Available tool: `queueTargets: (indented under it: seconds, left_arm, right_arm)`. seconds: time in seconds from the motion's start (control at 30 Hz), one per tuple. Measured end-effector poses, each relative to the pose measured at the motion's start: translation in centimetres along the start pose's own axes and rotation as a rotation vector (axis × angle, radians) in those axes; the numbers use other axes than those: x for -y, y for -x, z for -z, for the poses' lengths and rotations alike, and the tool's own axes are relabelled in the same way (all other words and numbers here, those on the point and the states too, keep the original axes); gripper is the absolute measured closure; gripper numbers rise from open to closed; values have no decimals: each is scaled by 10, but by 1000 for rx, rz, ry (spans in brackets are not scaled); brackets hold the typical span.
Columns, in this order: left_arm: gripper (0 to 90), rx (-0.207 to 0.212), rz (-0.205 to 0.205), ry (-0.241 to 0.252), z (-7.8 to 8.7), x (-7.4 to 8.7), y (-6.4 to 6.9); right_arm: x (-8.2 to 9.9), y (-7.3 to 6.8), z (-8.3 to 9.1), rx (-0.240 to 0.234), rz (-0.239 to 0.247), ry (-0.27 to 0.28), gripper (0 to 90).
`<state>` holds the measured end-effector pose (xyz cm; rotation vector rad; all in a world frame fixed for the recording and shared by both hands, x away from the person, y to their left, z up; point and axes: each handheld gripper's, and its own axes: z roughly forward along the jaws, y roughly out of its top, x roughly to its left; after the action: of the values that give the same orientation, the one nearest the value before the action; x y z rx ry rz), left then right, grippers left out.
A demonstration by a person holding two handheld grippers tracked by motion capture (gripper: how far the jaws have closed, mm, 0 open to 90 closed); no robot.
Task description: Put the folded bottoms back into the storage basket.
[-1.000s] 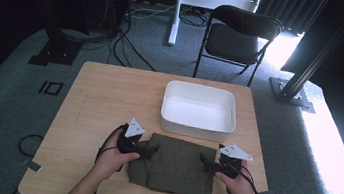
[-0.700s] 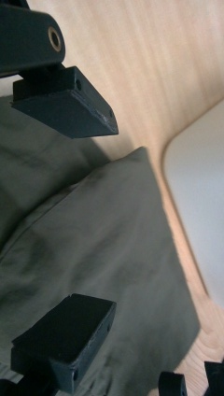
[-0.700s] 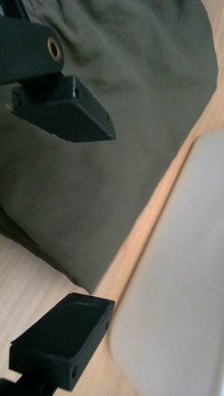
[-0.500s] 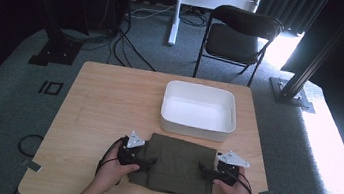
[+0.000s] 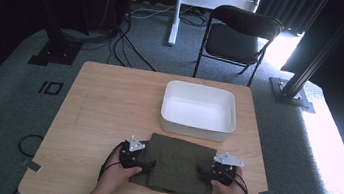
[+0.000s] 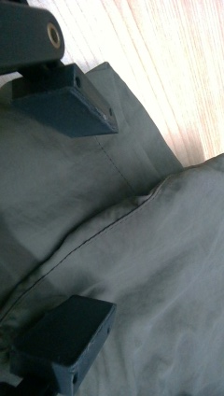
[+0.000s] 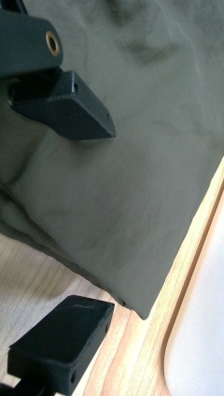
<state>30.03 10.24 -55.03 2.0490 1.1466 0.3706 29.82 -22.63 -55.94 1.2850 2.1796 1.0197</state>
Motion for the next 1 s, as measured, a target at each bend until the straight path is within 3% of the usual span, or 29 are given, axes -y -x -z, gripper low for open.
queueTargets:
  seconds: [0.1, 0.33, 0.37, 0.4, 0.47, 0.5, 0.53, 0.6, 0.67, 0.73, 0.9, 1.0]
  left_arm:
    - [133, 2, 9, 33, -5, 2, 1]
    - [159, -18, 17, 29, -7, 0, 3]
    - [186, -29, -20, 21, -8, 0, 6]
    - [256, -29, -20, 21, -8, 0, 6]
    - [442, -1, -79, 35, -9, -2, 9]
    - [562, -1, -79, 35, -9, -2, 9]
    - [645, 28, -90, 36, -10, -3, 10]
    - [729, 35, -101, 37, -11, -3, 12]
    - [779, 42, -124, 38, -11, -4, 12]
    - [808, 55, -119, 34, -9, -6, 11]
    - [829, 108, -103, 55, 0, -11, 8]
    - [831, 155, -65, 78, 11, -18, 7]
  right_arm:
    - [-1, 0, -2, -8, -2, -15, 149]
    - [0, -1, -1, -21, -24, -20, 181]
    - [0, -2, -1, -21, -22, -19, 190]
    - [0, -2, -1, -22, -22, -18, 226]
    - [0, -4, -1, -47, -8, -5, 329]
    - [0, -4, -1, -47, -8, -5, 329]
    - [-1, -7, -1, -78, -3, 12, 531]
    - [-3, -11, -1, -96, -6, 8, 686]
    - [-5, -17, 0, -90, 34, -1, 759]
    - [-7, -21, 1, -67, 68, -14, 802]
    - [-13, -18, 7, -102, 39, -28, 822]
    - [-21, -16, 18, -136, 7, 0, 824]
